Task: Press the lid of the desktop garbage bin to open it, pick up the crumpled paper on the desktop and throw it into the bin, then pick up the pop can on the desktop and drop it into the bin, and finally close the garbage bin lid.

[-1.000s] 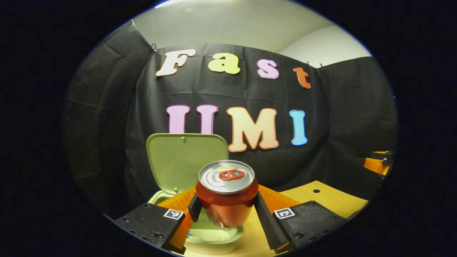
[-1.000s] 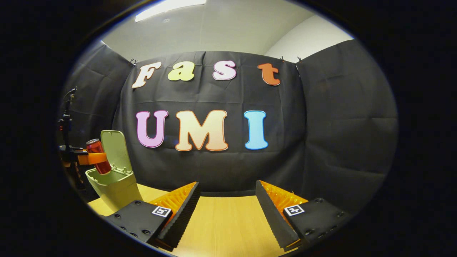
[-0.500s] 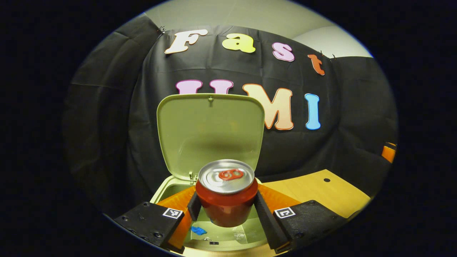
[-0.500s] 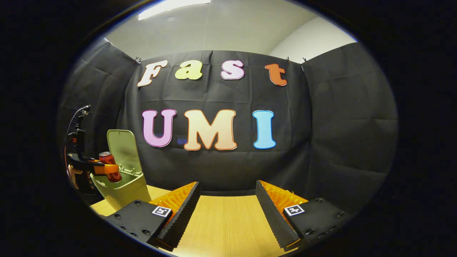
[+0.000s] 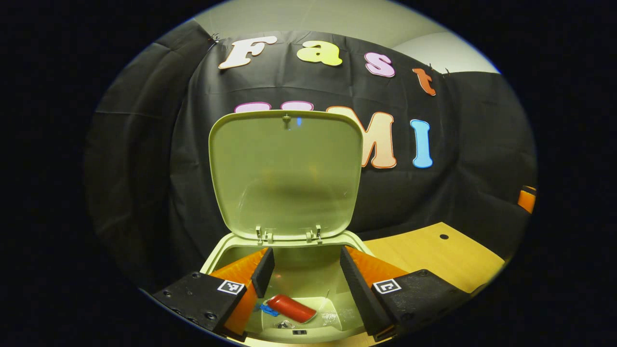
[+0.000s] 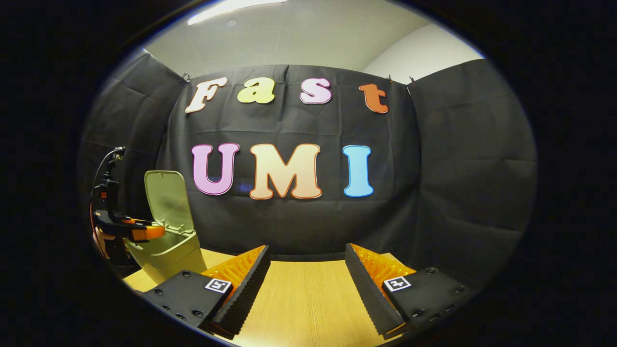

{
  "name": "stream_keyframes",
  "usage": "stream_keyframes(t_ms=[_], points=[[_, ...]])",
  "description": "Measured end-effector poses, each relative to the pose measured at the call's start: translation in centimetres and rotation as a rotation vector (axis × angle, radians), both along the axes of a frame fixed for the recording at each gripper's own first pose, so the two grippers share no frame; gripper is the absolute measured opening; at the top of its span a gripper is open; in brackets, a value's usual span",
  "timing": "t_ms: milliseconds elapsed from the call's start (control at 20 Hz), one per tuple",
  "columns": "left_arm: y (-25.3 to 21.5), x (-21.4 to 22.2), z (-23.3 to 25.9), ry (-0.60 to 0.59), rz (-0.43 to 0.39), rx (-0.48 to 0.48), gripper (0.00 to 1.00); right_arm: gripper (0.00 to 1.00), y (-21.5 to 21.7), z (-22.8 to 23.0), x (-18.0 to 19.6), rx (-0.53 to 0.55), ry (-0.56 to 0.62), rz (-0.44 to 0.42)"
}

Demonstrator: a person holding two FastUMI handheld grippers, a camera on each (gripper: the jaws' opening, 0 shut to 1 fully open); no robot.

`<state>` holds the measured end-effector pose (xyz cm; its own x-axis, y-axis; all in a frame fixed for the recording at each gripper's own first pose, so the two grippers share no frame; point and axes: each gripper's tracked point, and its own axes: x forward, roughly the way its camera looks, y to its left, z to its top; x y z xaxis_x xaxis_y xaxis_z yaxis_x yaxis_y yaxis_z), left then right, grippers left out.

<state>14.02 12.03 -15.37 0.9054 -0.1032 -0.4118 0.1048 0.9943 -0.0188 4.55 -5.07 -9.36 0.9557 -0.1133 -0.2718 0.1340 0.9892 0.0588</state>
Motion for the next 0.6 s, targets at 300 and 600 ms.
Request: stream_keyframes(t_ms=[300,600], points=[[-2.5,-0.8,3.4,-0.080,-0.018,0.006,0.82,0.98,0.2,-0.2,0.2,0.011,0.010,0.018],[-6.9,-2.7,5.9,-0.125,-0.041,-0.042,0.83,0.99,0.5,-0.2,0.5,0.024,0.011,0.055]])
